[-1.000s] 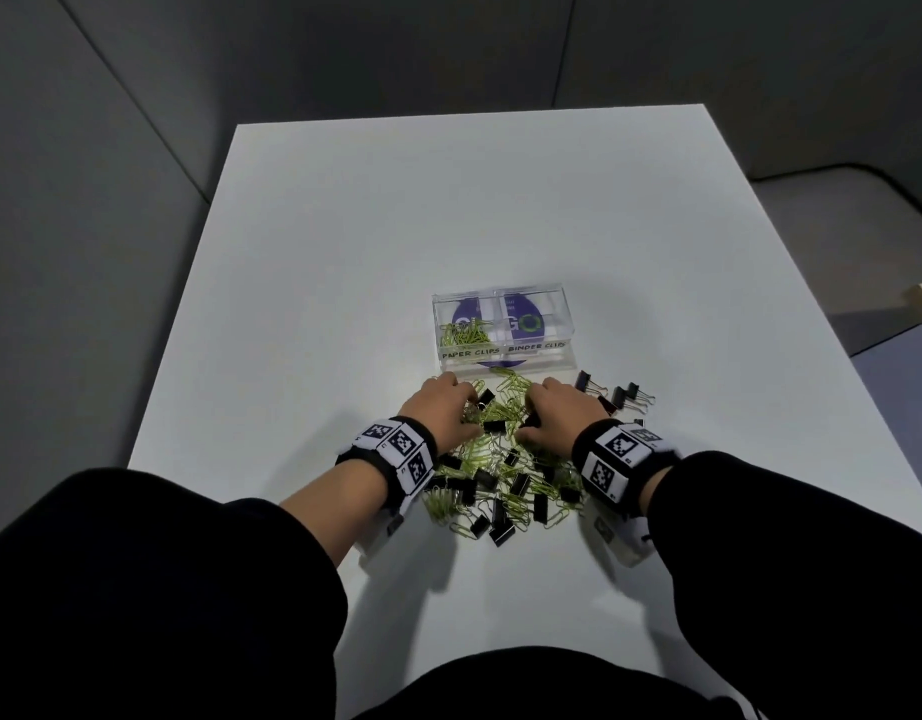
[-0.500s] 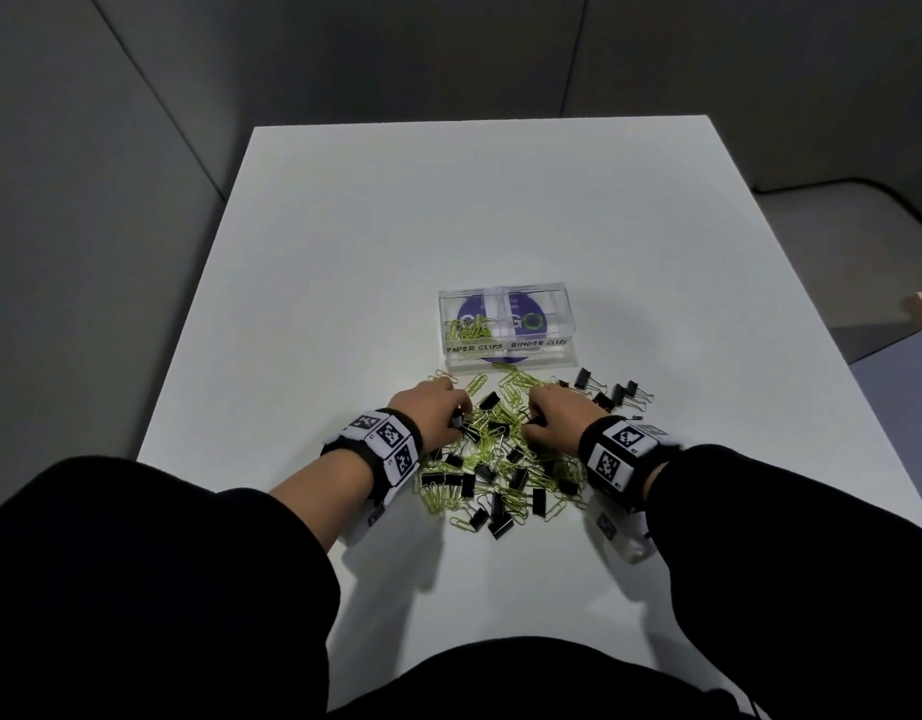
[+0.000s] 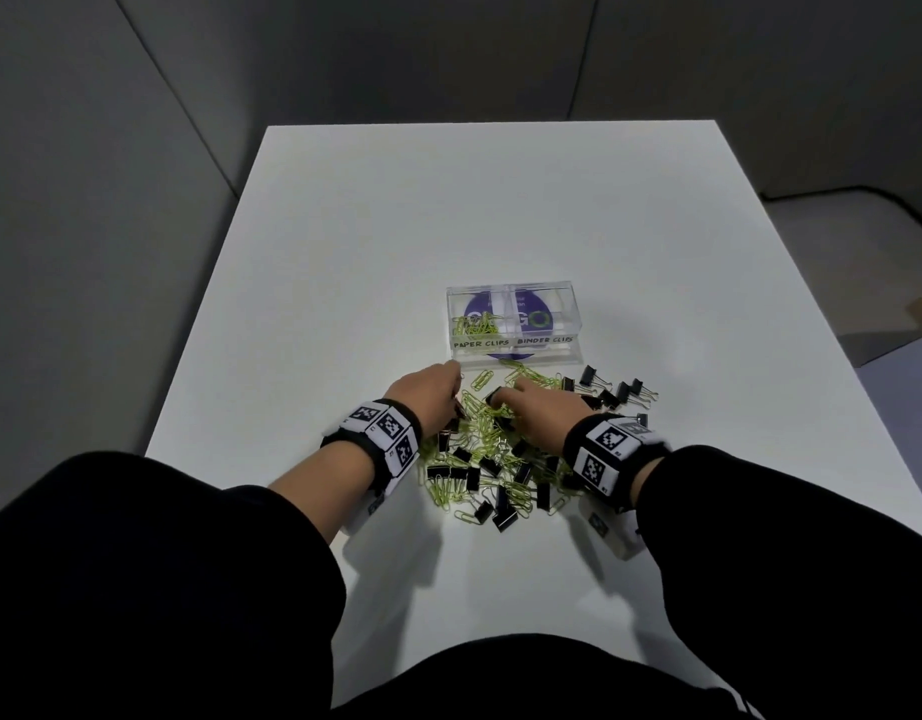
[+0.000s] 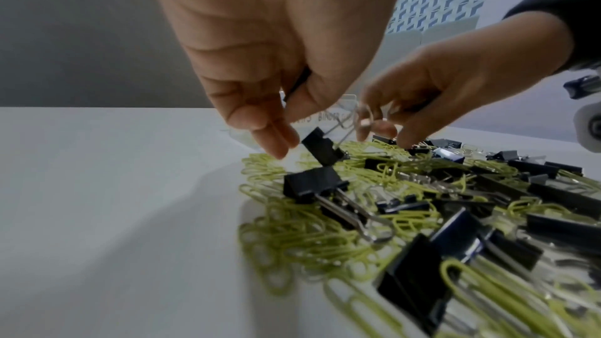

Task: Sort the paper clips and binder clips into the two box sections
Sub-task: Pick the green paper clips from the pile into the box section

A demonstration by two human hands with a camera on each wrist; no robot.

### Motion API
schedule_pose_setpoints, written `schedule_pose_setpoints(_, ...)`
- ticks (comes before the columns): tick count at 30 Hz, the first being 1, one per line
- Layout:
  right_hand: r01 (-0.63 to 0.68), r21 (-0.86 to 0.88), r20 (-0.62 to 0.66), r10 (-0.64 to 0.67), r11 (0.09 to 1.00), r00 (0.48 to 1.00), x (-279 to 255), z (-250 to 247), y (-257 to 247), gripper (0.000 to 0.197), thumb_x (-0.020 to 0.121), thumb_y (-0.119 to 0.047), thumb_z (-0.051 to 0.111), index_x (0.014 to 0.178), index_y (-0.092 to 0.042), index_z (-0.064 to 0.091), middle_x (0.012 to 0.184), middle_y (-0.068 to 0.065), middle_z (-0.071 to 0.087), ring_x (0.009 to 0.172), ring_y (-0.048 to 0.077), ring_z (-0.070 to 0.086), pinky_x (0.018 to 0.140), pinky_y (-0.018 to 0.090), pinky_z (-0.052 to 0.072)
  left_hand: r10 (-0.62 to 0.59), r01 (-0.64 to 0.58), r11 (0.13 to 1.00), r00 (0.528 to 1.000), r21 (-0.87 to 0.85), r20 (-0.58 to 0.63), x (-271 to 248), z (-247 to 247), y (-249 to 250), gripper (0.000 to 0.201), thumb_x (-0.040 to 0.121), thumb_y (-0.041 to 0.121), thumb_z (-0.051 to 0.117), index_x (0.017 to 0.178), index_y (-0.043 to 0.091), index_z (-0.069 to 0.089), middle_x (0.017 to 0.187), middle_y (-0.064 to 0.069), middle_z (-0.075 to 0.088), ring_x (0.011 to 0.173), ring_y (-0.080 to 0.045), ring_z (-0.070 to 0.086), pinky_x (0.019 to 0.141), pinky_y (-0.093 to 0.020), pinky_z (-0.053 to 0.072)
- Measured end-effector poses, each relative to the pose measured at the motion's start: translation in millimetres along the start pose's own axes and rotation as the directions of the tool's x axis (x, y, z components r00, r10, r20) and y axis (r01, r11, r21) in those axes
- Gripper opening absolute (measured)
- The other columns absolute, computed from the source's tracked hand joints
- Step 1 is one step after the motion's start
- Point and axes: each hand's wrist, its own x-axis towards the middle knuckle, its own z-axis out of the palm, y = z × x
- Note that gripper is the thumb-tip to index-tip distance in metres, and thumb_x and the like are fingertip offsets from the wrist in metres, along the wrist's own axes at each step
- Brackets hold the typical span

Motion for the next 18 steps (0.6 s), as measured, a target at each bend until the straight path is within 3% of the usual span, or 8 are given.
schedule_pose_setpoints(6, 0.033, -0.095, 0.024, -0.031, 0.995, 0.999, 5, 10, -2, 0.044, 0.091, -0.014, 0.054, 0.133, -0.023, 0.042, 0.129, 0.005, 0.048, 0.093, 0.030, 0.062, 0.071, 0.030, 0.051, -0.038, 0.038, 0.995, 0.999, -0.095, 0.003, -11, 2, -16, 0.014, 0.087, 0.002, 0.039, 0.087, 0.016, 0.037, 0.084, -0.001, 0.046, 0.075, -0.021, 0.043, 0.066, -0.031, 0.037)
schedule_pose_setpoints(9, 0.020, -0.113, 0.033, -0.017, 0.993, 0.999, 6, 9, -2, 0.044, 0.091, -0.014, 0.052, 0.133, -0.021, 0.040, 0.128, 0.006, 0.050, 0.095, 0.031, 0.061, 0.077, 0.038, 0.055, -0.047, 0.039, 0.982, 0.998, -0.185, -0.039, -18, 3, -21, 0.012, 0.085, 0.005, 0.043, 0.086, 0.016, 0.040, 0.088, -0.001, 0.046, 0.078, -0.020, 0.045, 0.068, -0.030, 0.038)
schedule_pose_setpoints(13, -0.007, -0.083, 0.034, 0.010, 0.997, 0.999, 7, 8, -1, 0.040, 0.091, -0.020, 0.050, 0.130, -0.019, 0.039, 0.127, 0.006, 0.054, 0.104, 0.029, 0.060, 0.082, 0.040, 0.054, -0.090, 0.069, 0.957, 0.994, -0.281, -0.062, -23, 2, -23, 0.012, 0.084, 0.006, 0.045, 0.088, 0.017, 0.047, 0.083, -0.003, 0.053, 0.076, -0.022, 0.048, 0.067, -0.028, 0.037)
schedule_pose_setpoints(16, -0.038, -0.042, -0.011, 0.038, 0.998, 0.999, 5, 5, 1, 0.045, 0.091, -0.023, 0.048, 0.134, -0.019, 0.036, 0.132, 0.004, 0.053, 0.106, 0.025, 0.060, 0.080, 0.036, 0.053, -0.097, 0.075, 0.956, 0.993, -0.285, -0.062, -21, 3, -20, 0.023, 0.085, 0.005, 0.042, 0.103, 0.014, 0.054, 0.096, -0.007, 0.061, 0.082, -0.024, 0.052, 0.071, -0.029, 0.041)
schedule_pose_setpoints(18, -0.041, -0.077, -0.018, 0.040, 0.996, 0.999, 3, 0, 5, 0.044, 0.092, -0.024, 0.047, 0.134, -0.017, 0.038, 0.131, 0.005, 0.052, 0.105, 0.025, 0.060, 0.078, 0.034, 0.051, -0.080, 0.053, 0.947, 0.994, -0.318, -0.072, -17, 5, -16, 0.027, 0.084, 0.001, 0.040, 0.104, 0.011, 0.056, 0.106, -0.009, 0.061, 0.089, -0.025, 0.052, 0.076, -0.032, 0.043)
